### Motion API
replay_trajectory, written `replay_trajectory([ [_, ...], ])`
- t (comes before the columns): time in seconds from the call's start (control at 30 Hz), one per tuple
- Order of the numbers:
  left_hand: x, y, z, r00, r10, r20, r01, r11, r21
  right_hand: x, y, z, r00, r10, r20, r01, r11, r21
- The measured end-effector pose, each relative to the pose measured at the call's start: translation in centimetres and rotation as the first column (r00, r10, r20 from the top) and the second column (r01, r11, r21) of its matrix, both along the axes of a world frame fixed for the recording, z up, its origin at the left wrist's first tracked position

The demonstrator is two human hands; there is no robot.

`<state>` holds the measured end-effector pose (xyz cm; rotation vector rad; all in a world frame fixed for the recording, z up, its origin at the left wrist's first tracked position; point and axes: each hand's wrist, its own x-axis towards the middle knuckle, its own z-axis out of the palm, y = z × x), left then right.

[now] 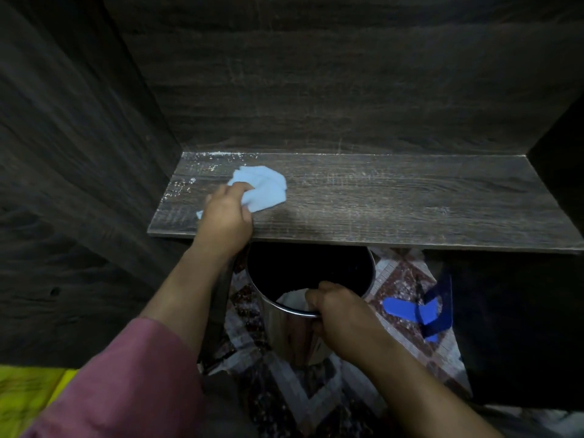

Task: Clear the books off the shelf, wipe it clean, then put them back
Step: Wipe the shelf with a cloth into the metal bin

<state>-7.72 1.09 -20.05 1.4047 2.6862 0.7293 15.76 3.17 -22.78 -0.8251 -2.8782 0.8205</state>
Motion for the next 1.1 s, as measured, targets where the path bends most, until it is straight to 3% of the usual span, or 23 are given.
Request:
replay_trajectory([
  [0.2,4.4,1.0,0.4,0.954,-0.254,0.163,0.251,0.967,0.035,-0.1,-0.2,-0.3,0.998,-0.001,0.062,0.000,1.000,0.009],
  [0.4,0.9,3.1,1.9,0.997,-0.026,0.068,0.009,0.970,0.243,-0.2,0.1,0.1,1.000,0.014,0.006,-0.014,1.000,-0.003],
  [0.5,-2.2,3.7,1.4,0.998,0.051,0.035,-0.056,0.990,0.129,-0.1,0.3,0.4,1.000,-0.001,-0.022,0.000,1.000,-0.029],
  [0.6,-2.0,3.3,0.4,1.000,-0.015,0.017,0.014,0.999,0.031,0.1,0.5,0.1,1.000,-0.008,0.007,0.008,1.000,0.008],
  [1.1,5.4,1.4,-1.0,0.936,-0.343,0.077,0.337,0.938,0.086,-0.1,0.3,-0.1,0.999,-0.012,0.051,0.011,1.000,0.003],
])
